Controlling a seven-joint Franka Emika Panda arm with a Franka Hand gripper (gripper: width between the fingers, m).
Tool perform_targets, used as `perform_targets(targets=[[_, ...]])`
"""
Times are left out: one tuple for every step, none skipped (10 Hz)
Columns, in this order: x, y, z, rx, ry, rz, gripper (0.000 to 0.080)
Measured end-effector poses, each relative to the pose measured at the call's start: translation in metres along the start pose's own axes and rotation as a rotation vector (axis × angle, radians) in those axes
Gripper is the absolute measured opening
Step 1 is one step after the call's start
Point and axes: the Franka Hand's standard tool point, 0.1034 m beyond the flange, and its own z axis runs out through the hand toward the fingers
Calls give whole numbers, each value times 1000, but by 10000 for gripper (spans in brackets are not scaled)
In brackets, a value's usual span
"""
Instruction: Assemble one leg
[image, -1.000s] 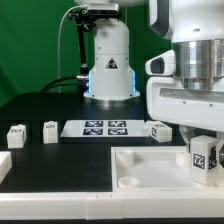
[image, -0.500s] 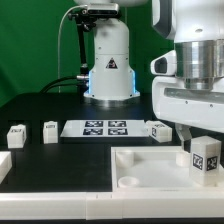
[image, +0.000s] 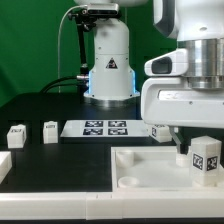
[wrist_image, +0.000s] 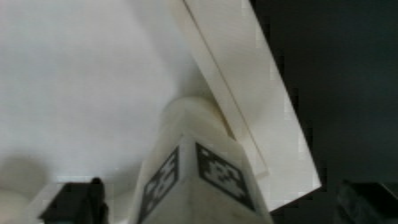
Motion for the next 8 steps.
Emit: perform_targets(targets=[[0,-1,-1,-5,-10,-123,649],[2,0,0,-10,-19,-219,649],[4,2,1,-18,-20,-367,649],[4,4,2,-26,-22,-484,649],[4,6,3,-32,-22,-567,649],[5,7,3,-32,-17,-654,649],[5,7,3,-32,-17,-656,649],[5,7,3,-32,-17,-655,649]])
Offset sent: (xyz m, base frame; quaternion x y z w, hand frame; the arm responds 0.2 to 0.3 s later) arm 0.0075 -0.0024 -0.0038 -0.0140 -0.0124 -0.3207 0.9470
